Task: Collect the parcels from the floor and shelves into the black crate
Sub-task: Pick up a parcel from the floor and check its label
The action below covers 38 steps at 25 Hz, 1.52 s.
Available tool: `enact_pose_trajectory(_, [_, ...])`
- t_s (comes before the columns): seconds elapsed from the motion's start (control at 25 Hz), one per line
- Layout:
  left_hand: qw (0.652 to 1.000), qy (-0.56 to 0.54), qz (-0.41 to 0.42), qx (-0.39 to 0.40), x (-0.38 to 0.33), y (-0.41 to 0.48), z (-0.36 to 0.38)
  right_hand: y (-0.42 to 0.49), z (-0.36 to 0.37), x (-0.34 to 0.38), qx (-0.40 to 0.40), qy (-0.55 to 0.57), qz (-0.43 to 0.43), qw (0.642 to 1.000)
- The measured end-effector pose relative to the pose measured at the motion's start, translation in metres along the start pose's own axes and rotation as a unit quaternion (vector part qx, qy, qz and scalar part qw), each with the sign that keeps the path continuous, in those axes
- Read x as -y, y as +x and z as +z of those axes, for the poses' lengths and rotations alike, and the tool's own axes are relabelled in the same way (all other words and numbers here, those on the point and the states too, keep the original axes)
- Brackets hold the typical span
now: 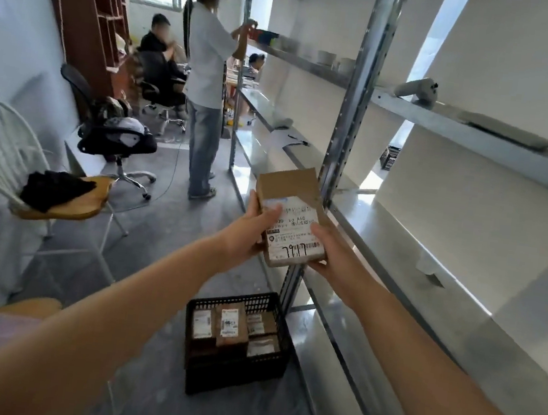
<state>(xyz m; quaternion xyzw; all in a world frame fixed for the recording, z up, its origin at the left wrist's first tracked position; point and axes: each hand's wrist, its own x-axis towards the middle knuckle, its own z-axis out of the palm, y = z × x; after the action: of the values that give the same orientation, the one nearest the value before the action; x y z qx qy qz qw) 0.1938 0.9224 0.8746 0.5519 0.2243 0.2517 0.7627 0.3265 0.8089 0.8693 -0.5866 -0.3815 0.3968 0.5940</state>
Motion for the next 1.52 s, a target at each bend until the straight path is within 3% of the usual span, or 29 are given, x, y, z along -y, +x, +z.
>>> enact_pose_trajectory(0.28, [0.996, -0.019, -0.067, -0.064, 0.051, 0.085, -0.014, 0.094, -0.038, -0.064, 0.026, 0.031, 0.066, 0.997])
enact_pose_trajectory(0.64, [0.983, -0.024, -0.167, -0.073, 0.15, 0.256, -0.11, 0.263, -0.056, -0.178, 0.0, -0.047, 0.13, 0.99])
enact_pose_trajectory(0.92, [0.967, -0.009, -0.24, -0.08, 0.252, 0.342, -0.162, 0.349, -0.079, -0.284, -0.019, -0.044, 0.248, 0.968])
enact_pose_trajectory(1.12, [0.959, -0.01, -0.261, -0.112, 0.381, 0.396, -0.202, 0.393, -0.1, -0.43, -0.011, -0.05, 0.281, 0.958])
enact_pose_trajectory(1.36, [0.942, 0.027, -0.297, -0.152, 0.592, 0.437, -0.231, 0.412, -0.13, -0.651, -0.032, -0.037, 0.338, 0.94])
enact_pose_trajectory(1.52, [0.929, -0.001, -0.335, -0.154, 0.682, 0.453, -0.257, 0.422, -0.141, -0.762, -0.037, -0.01, 0.362, 0.931])
